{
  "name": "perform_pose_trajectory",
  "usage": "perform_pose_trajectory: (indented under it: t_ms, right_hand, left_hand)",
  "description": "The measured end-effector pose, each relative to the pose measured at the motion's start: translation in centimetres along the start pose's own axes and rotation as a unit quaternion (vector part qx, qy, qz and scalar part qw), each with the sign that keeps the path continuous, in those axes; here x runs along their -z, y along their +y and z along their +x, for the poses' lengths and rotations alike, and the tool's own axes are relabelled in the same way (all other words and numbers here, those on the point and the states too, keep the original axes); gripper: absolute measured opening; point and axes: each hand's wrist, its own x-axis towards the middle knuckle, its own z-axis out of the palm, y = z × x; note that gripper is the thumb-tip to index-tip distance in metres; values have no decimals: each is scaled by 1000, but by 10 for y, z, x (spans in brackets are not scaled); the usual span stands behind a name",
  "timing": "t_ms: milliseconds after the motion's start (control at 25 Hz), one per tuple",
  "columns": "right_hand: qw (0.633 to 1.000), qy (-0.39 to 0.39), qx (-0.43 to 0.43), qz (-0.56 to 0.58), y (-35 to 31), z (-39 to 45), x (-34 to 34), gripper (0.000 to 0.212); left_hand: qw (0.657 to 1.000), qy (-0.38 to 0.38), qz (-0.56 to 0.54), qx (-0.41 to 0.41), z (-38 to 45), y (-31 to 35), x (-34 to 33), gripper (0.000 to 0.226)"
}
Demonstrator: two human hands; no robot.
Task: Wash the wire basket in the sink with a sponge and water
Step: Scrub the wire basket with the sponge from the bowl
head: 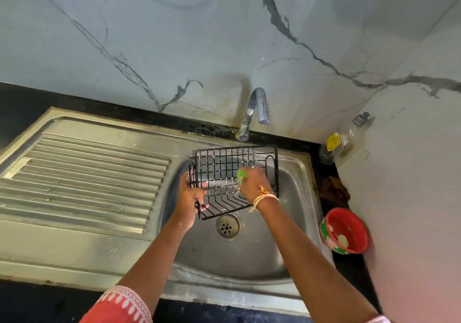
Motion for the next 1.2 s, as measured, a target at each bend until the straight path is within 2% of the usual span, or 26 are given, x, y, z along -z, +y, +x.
perform_pose_trajectory:
  t_ms: [40,120,160,280,360,400,440,520,560,600,680,760,800,840,960,1000,1080,1200]
  right_hand:
    - [995,-31,-31,-87,11,-2,-7,30]
    - [992,-54,-46,-109,12,-16,-30,38]
    - [995,-49,-18,-91,6,-23,-42,43]
    - [990,-28,137,-20,-7,-48,-59,48]
    - [984,-41,172,-8,7,-54,-45,50]
    - [987,-41,155,-24,24,-49,-35,50]
    - [993,-41,100,-49,43,-40,-24,49]
    - [993,-21,-73,-89,69,-20,-4,44]
    - [986,-12,-131,-101,64,-13,-3,41]
    - [984,-16,-136,-115,47,-14,-10,39]
    - [990,-31,-14,-140,4,-32,-38,42]
    - [986,-45,127,-99,-13,-57,-48,45]
    - [986,-48,146,-69,-6,-58,-41,45]
    - [990,-49,121,-60,12,-47,-31,46]
    - [986,-24,-84,-139,61,-9,-3,43]
    - [982,-11,-115,-151,59,-7,-3,40]
    - [985,-11,-67,-161,27,-15,-21,40]
    - [992,-34,77,-95,-8,-50,-50,42]
  left_hand:
    - [1000,-5,3,0,5,1,-1,75]
    - [1000,7,13,-11,12,6,-7,82]
    - [999,13,25,-18,16,7,-9,82]
    - [997,-8,50,-56,20,0,-16,77]
    - [997,1,40,-61,19,-6,-15,75]
    - [998,10,26,-52,19,-6,-14,75]
    - [999,11,10,-45,19,-8,-12,76]
    - [999,3,-14,-33,17,-13,-12,79]
    - [999,2,-17,-34,17,-14,-14,81]
    - [999,2,-14,-45,18,-14,-17,83]
    - [997,-3,-9,-74,23,-13,-22,78]
    - [996,-8,-18,-91,23,-14,-21,71]
    - [996,3,-23,-90,20,-14,-19,73]
    - [996,15,-33,-86,18,-13,-15,75]
    - [995,8,-46,-86,17,-8,-14,79]
    - [995,0,-36,-95,18,-6,-17,79]
    - [994,0,-18,-109,24,-6,-22,77]
    - [994,1,1,-105,27,-21,-18,81]
